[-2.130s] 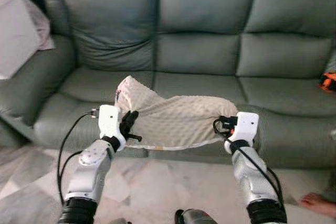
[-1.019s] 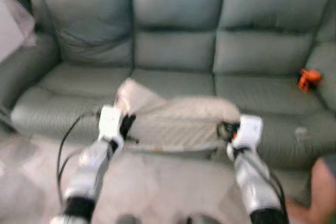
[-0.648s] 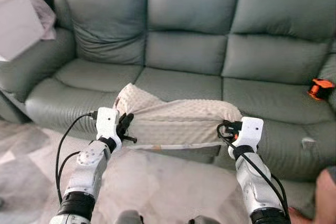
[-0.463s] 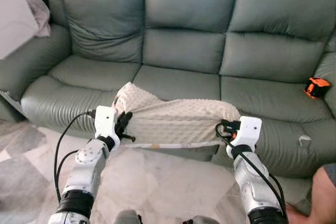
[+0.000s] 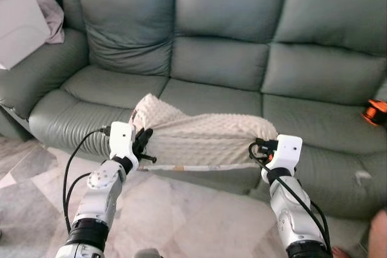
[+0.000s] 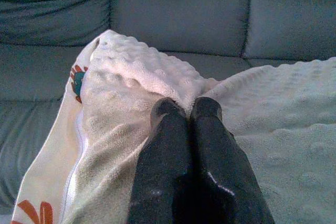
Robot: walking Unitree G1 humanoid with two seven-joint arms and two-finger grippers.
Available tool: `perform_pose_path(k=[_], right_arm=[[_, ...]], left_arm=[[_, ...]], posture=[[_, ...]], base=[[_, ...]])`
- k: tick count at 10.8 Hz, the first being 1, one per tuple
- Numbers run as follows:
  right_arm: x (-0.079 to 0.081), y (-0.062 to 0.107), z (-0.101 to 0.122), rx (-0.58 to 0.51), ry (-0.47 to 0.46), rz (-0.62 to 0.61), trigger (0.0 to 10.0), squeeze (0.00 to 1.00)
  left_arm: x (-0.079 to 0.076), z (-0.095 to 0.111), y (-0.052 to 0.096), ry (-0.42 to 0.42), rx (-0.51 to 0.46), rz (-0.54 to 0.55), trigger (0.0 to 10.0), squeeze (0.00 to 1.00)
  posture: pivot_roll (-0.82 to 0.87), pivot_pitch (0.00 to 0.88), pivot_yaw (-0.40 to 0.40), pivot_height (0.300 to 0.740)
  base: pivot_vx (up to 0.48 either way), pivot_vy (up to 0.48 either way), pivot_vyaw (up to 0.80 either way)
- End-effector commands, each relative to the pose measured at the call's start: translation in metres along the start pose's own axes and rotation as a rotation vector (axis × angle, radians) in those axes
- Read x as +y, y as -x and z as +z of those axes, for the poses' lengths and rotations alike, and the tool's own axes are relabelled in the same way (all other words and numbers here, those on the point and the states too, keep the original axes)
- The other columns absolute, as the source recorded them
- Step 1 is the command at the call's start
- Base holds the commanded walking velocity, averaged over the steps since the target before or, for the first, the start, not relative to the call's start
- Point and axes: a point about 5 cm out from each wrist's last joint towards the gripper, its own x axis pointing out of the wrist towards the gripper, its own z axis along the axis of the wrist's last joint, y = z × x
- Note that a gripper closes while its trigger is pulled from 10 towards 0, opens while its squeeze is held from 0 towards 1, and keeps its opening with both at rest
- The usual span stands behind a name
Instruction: Move the pillow to the sofa
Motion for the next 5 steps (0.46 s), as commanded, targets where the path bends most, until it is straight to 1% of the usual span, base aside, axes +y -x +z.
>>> perform_pose_path(k=[1,5], right_arm=[[0.0007,-0.0017,0.0091,-0.033,0.002,-0.005,10.0,0.0],[0.0008,-0.001,0.0074,-0.02,0.008,-0.007,10.0,0.0]], left_arm=[[0.0035,0.0089,-0.002,-0.014,-0.039,0.003,10.0,0.0],[0.0012,0.0076,-0.0024,-0.023,-0.036,-0.004,10.0,0.0]], posture=[[-0.04,0.0,0.029,0.74],[-0.05,0.0,0.029,0.74]], base=[[0.48,0.0,0.0],[0.48,0.0,0.0]])
